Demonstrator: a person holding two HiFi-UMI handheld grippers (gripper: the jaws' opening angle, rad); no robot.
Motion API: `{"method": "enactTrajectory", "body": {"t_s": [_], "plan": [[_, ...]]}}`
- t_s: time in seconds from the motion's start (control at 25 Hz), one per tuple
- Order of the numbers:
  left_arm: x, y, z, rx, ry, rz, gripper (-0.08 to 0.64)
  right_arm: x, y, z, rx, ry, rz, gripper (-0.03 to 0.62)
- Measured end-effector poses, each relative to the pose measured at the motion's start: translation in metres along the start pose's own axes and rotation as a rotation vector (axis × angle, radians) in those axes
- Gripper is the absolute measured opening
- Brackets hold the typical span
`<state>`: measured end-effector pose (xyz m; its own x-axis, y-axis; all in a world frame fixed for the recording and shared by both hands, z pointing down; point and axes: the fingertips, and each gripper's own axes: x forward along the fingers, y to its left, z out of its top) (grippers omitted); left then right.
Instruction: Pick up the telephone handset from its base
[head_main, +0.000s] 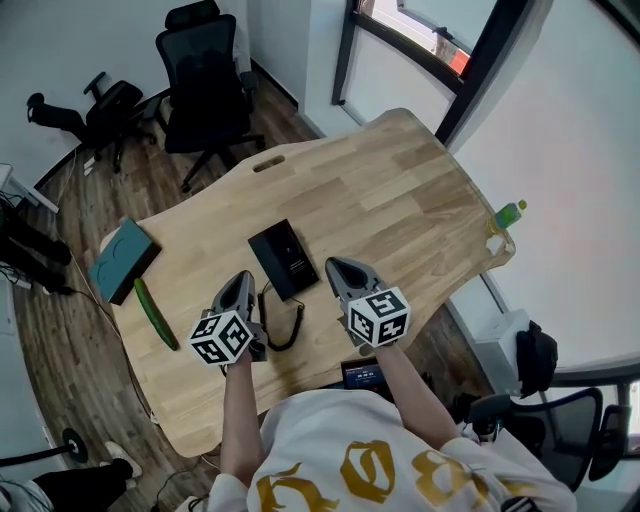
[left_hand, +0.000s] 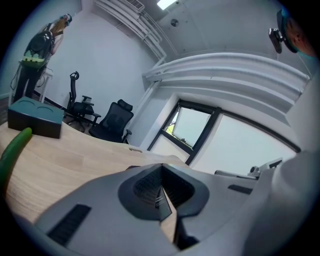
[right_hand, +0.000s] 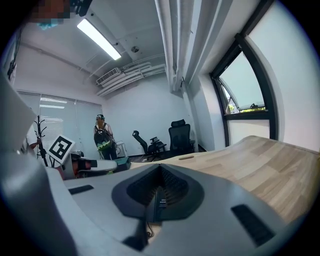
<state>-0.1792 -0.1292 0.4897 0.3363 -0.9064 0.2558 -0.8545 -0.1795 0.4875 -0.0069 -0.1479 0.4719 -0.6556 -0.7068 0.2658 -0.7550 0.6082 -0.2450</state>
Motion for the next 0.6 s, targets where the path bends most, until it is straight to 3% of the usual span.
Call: {"method": "enactTrajectory", "body": {"t_s": [0.6], "plan": [[0.020, 0.020, -0.004, -0.014, 0.024, 0.042, 0.006, 0.030, -0.010, -0.010, 0.002, 0.046, 0.031, 0.005]]}}
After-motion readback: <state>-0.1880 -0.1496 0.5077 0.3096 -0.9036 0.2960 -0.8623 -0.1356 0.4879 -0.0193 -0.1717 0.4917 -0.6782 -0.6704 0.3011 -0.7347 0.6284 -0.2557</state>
